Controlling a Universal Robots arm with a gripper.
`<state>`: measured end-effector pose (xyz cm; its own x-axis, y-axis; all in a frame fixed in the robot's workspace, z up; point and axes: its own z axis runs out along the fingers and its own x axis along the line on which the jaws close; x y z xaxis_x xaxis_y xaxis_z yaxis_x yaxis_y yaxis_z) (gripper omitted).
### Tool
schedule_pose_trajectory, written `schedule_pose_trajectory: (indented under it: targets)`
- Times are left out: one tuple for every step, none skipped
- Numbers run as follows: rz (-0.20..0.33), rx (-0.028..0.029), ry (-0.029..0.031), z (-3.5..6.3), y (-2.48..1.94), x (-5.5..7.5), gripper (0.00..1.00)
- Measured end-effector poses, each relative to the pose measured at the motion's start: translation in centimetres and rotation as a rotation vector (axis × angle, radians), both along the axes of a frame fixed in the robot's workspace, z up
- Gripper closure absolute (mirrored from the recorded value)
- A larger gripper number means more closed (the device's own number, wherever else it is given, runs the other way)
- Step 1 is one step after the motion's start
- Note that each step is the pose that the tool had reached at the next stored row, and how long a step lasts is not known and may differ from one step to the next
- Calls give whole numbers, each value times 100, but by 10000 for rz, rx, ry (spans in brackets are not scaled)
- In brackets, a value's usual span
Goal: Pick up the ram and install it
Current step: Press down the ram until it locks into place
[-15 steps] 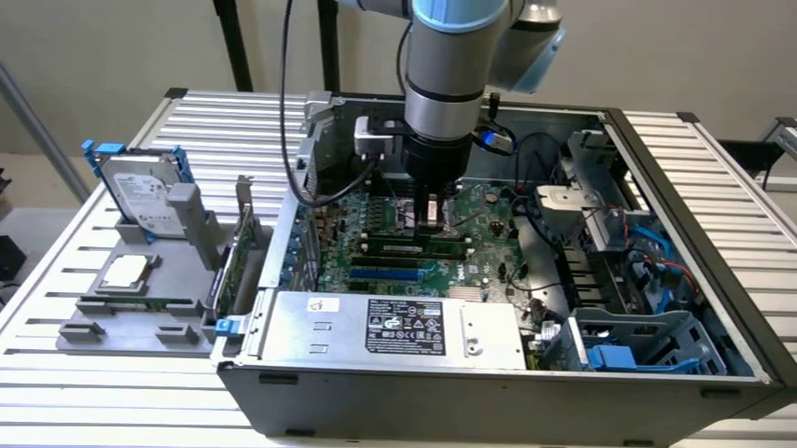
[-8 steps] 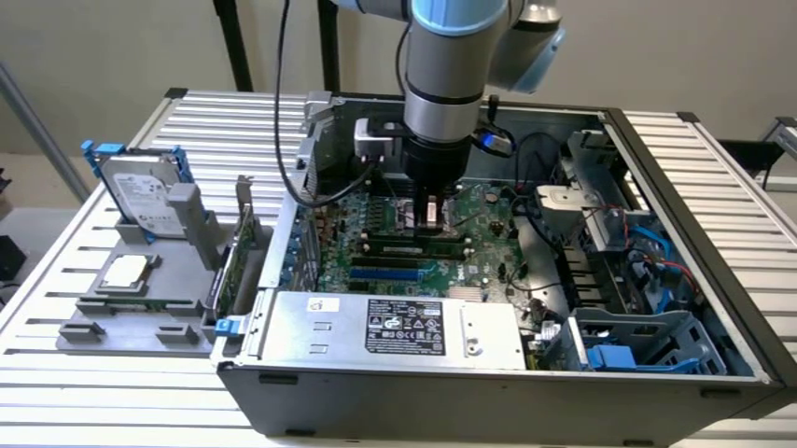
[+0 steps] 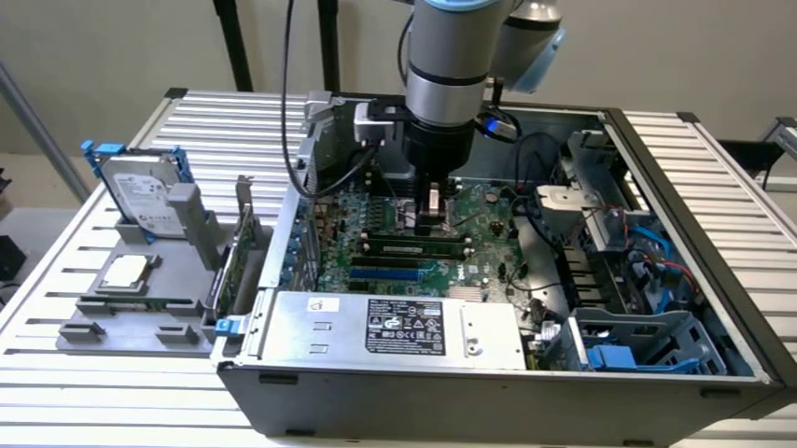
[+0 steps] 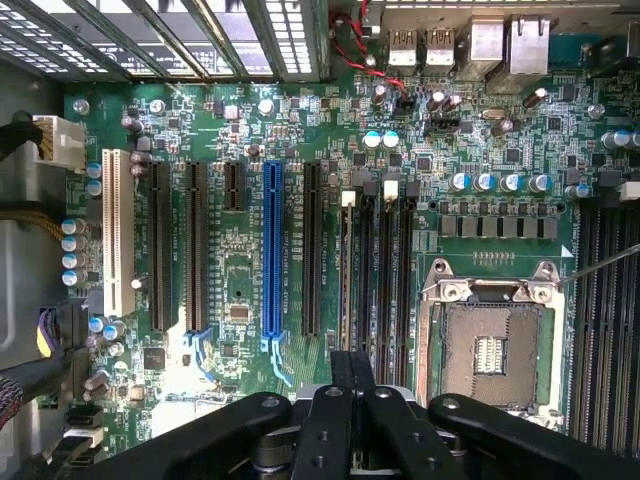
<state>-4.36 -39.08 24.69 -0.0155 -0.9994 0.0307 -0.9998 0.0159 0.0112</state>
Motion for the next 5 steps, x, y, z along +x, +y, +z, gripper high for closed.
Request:
schedule_pose_trajectory:
  targets:
    - [0, -1, 1, 0, 0, 0, 89]
    - [0, -1, 1, 1, 0, 0, 89]
    - [0, -2, 1, 1, 0, 0, 89]
    - [1, -2, 1, 1, 0, 0, 89]
    - [0, -2, 1, 1, 0, 0, 89]
